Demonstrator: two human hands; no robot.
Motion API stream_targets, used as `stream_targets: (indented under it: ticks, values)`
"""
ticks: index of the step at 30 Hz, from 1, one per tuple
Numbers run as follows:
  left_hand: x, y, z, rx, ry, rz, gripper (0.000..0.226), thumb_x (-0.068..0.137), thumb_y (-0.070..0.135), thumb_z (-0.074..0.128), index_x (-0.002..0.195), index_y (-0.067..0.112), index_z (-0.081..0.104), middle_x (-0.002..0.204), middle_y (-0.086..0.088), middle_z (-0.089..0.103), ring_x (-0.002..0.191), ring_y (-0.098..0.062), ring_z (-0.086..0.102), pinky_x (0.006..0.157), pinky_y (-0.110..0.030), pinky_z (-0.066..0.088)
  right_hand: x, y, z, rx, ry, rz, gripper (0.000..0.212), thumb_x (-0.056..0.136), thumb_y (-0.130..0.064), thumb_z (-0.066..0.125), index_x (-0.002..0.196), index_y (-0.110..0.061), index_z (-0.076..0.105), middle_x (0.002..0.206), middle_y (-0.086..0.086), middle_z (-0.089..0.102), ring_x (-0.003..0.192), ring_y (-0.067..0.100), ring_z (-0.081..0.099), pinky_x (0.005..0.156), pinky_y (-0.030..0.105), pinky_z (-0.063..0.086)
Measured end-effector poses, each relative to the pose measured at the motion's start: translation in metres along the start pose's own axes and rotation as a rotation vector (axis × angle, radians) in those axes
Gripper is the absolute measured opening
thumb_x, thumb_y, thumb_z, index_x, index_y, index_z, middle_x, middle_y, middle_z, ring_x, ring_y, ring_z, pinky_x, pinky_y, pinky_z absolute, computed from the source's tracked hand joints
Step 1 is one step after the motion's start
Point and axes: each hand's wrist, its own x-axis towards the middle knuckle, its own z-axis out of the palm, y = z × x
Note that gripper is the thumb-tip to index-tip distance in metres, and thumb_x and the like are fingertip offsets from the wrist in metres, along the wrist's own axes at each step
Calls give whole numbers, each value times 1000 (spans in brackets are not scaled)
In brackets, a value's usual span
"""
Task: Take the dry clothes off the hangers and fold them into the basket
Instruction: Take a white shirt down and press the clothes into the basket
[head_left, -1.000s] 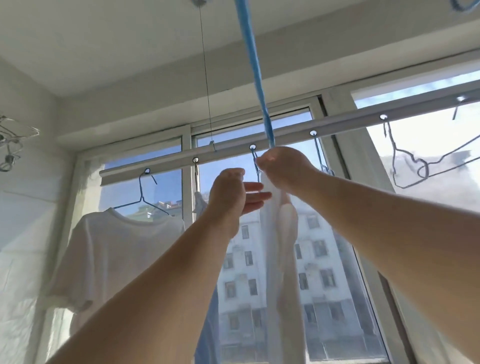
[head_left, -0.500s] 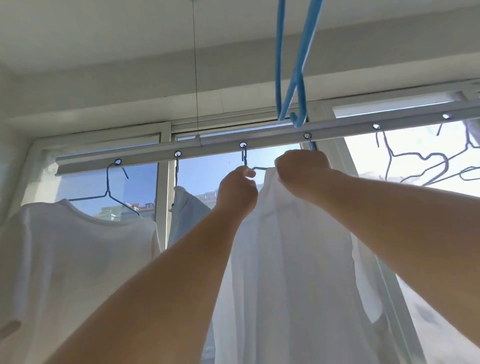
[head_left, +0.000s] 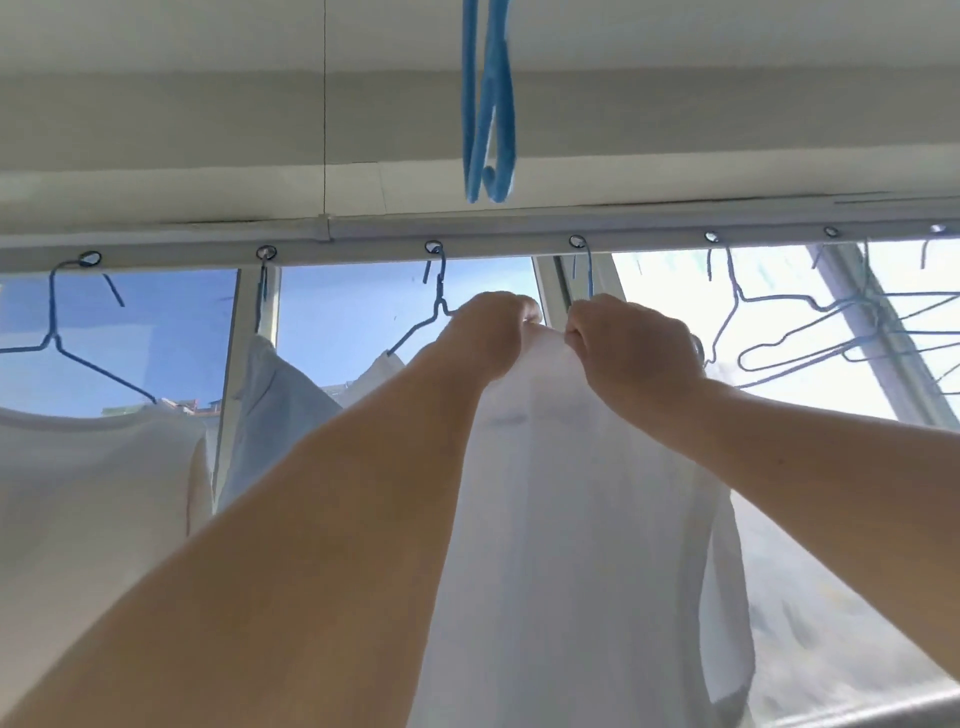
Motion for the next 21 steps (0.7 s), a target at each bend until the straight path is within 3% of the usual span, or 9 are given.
stream_targets:
  ticks: [4,6,10,12,16,18,21]
  values:
    - [7,6,-3,10,3,69,27,89,7,51,113,11,63,114,-6,64,107,-22,57,81,-24,38,-20,10,2,105,17,55,10,96,-7,33,97,-14,39,91,1,37,80,25,41,66,31,30]
    - [6,7,-3,3,-16,83,22,88,13,58,108,11,66,110,-6,65,106,-22,57,80,-24,40,-30,15,4,197,28,124,10,97,-7,31,91,-15,33,87,1,38,74,28,39,64,33,28]
    - [0,7,-3,65,-43,97,26,90,28,59,105,8,65,101,-6,64,94,-20,54,56,-19,30,-48,22,6,297,71,225,11,100,-18,26,91,-15,31,78,2,50,70,33,41,64,34,29]
    - [-3,5,-3,67,-63,89,33,89,35,58,104,6,64,97,-10,61,87,-21,50,61,-25,31,-57,26,5,282,76,225,16,100,-27,26,90,-16,31,71,2,51,69,34,45,65,34,30]
    - [-6,0,-2,96,-100,45,35,94,36,50,112,9,61,104,-12,55,95,-24,49,74,-26,30,-72,36,2,152,-18,199,35,95,-50,31,81,-19,36,56,-5,45,67,30,48,64,31,30]
    - [-6,-2,0,92,-65,29,36,95,36,46,117,10,59,102,-11,51,94,-24,47,76,-26,30,-81,39,6,103,93,111,38,93,-50,38,70,-20,32,52,-4,38,57,30,45,55,27,28]
    - [-3,-3,2,31,10,-20,40,96,37,44,122,9,57,110,-15,55,105,-29,50,80,-28,31,-92,33,10,89,186,-13,34,82,-42,41,66,-21,20,49,-5,24,44,24,26,44,15,18]
